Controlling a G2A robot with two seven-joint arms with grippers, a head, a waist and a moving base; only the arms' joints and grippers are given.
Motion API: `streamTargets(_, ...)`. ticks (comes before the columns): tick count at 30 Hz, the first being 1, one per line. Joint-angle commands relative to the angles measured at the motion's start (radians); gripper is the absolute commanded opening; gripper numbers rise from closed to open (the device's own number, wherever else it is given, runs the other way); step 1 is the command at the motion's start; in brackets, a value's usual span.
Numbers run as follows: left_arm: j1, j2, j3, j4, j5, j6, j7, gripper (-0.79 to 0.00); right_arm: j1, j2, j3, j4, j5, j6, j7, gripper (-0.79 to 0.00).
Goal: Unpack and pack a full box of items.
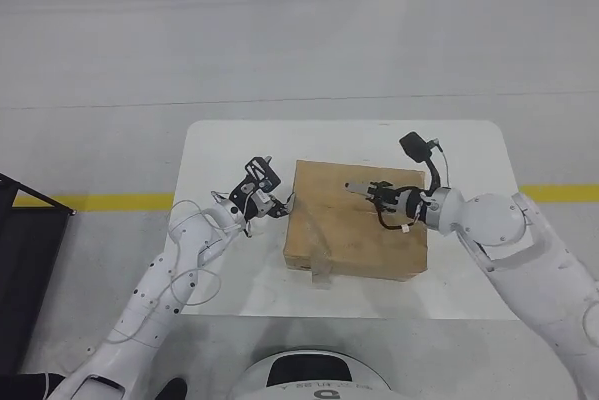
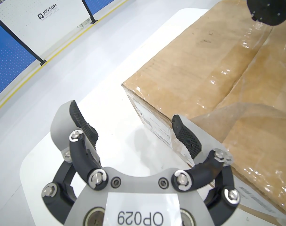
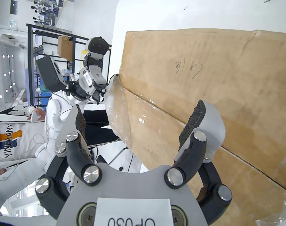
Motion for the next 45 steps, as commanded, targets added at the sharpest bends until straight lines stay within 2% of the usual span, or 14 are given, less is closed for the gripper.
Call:
streamTargets(1,0.000,0.000,0.000,0.000,0.000,0.000,0.000,0.000,-0.004,0.000,-0.020,-0.015,-0.061,0.001,-0.002,0.000)
streamTargets(9,0.000,0.000,0.000,0.000,0.000,0.000,0.000,0.000,0.034,-0.013,-0.199,-0.174,-0.411,0.086,0.075,0.000)
streamTargets(20,0.000,0.000,0.000,0.000,0.000,0.000,0.000,0.000,0.107,-0.060,-0.388,-0.228,-0.684,0.199,0.089,0.000)
streamTargets(29,0.000,0.000,0.000,0.000,0.000,0.000,0.000,0.000,0.228,-0.134,-0.542,-0.171,-0.796,0.280,0.148,0.000)
streamTargets(34,0.000,0.000,0.000,0.000,0.000,0.000,0.000,0.000,0.277,-0.179,-0.611,-0.111,-0.880,0.368,0.147,0.000)
streamTargets(39,0.000,0.000,0.000,0.000,0.000,0.000,0.000,0.000,0.296,-0.213,-0.649,-0.081,-0.930,0.417,0.148,0.000)
streamTargets(45,0.000,0.000,0.000,0.000,0.000,0.000,0.000,0.000,0.287,-0.241,-0.677,-0.057,-1.047,0.527,0.138,0.000)
